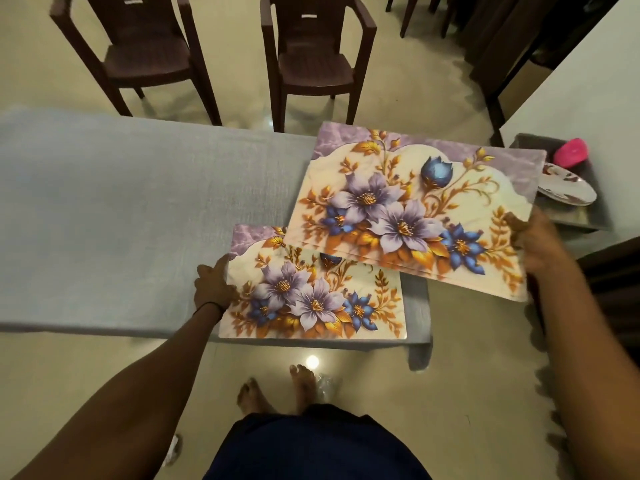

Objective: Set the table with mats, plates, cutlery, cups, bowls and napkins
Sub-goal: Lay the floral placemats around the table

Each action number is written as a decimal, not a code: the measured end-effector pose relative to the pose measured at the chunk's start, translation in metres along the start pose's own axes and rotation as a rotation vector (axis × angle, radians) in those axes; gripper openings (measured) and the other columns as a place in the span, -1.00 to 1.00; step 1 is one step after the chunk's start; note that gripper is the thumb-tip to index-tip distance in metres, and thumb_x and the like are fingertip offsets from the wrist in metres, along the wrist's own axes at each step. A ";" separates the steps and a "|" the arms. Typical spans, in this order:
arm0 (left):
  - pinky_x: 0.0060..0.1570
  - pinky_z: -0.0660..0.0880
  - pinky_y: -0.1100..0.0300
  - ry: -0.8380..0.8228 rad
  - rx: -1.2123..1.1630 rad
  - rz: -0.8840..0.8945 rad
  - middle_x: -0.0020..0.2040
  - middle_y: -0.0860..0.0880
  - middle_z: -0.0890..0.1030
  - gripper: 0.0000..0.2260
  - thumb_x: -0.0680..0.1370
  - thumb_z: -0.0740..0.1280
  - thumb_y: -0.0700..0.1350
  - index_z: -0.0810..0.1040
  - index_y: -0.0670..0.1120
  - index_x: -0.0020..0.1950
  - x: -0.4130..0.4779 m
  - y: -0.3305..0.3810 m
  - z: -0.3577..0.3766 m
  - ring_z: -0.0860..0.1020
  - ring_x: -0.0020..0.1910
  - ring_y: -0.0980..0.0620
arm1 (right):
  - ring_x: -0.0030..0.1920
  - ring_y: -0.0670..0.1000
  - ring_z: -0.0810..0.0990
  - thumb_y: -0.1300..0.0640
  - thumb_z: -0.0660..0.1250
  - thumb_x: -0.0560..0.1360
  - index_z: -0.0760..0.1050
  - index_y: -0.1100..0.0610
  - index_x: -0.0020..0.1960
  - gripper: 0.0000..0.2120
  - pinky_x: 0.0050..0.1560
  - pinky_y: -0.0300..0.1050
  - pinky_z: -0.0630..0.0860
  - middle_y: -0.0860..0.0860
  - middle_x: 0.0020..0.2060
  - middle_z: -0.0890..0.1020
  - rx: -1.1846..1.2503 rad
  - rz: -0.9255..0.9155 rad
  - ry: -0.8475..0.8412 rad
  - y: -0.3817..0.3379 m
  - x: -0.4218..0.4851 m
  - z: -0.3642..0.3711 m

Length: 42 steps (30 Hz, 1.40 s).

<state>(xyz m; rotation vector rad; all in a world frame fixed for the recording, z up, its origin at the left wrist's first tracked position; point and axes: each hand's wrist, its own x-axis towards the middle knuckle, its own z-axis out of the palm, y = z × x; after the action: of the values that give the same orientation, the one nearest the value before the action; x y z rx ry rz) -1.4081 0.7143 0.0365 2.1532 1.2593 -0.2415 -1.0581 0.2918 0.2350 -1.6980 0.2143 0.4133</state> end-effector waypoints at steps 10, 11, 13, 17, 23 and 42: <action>0.06 0.46 -0.13 0.085 -0.059 0.002 0.17 -0.25 0.43 -0.61 0.52 0.39 0.01 0.42 -0.17 0.24 -0.010 0.016 0.008 0.45 0.14 -0.30 | -0.15 0.05 0.58 0.21 0.24 0.63 0.44 0.05 0.27 -0.77 -0.17 0.02 0.52 0.05 -0.07 0.63 -0.241 0.123 -0.144 0.061 0.009 0.090; 0.04 0.44 -0.10 0.115 -0.067 0.003 0.14 -0.26 0.46 -0.68 0.53 0.36 -0.03 0.44 -0.20 0.18 -0.010 0.018 0.012 0.47 0.13 -0.30 | -0.15 0.07 0.58 0.21 0.24 0.63 0.44 0.06 0.26 -0.78 -0.15 0.02 0.52 0.07 -0.07 0.63 -0.252 0.149 -0.154 0.077 0.012 0.091; 0.01 0.42 -0.07 0.162 -0.087 -0.015 0.08 -0.28 0.52 -0.73 0.55 0.32 -0.05 0.45 -0.23 0.11 -0.009 0.018 0.016 0.51 0.08 -0.33 | -0.11 0.13 0.59 0.17 0.26 0.62 0.45 0.07 0.24 -0.80 -0.08 0.06 0.54 0.13 -0.01 0.64 -0.291 0.188 -0.171 0.106 0.013 0.092; -0.01 0.42 -0.06 0.218 -0.206 -0.087 0.09 -0.31 0.53 -0.73 0.51 0.38 -0.20 0.45 -0.29 0.15 -0.003 0.013 0.013 0.52 0.09 -0.31 | 0.02 0.24 0.64 0.13 0.32 0.60 0.47 0.12 0.26 -0.75 0.08 0.23 0.57 0.22 0.10 0.65 -0.440 0.237 -0.175 0.170 0.028 0.085; -0.19 0.33 0.19 0.193 -0.280 -0.017 -0.15 -0.17 0.62 -0.73 0.33 0.56 -0.21 0.55 -0.23 -0.09 0.007 -0.010 0.014 0.58 -0.15 -0.13 | 0.12 0.20 0.61 0.14 0.35 0.58 0.42 0.13 0.36 -0.63 -0.01 0.08 0.61 0.18 0.19 0.60 -0.526 0.182 -0.119 0.204 0.017 0.092; 0.08 0.58 -0.11 0.137 -0.306 -0.111 -0.08 -0.19 0.70 -0.80 0.40 0.50 -0.12 0.70 -0.15 -0.01 0.040 -0.061 -0.030 0.65 -0.07 -0.20 | 0.20 0.20 0.55 0.02 0.26 0.60 0.44 0.04 0.35 -0.67 0.17 0.12 0.54 0.14 0.30 0.47 -0.733 0.059 -0.057 0.203 -0.022 0.183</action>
<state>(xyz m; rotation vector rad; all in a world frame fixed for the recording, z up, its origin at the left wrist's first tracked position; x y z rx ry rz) -1.4420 0.7825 0.0166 1.8663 1.3953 0.0531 -1.1808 0.4347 0.0354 -2.3965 0.0694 0.6336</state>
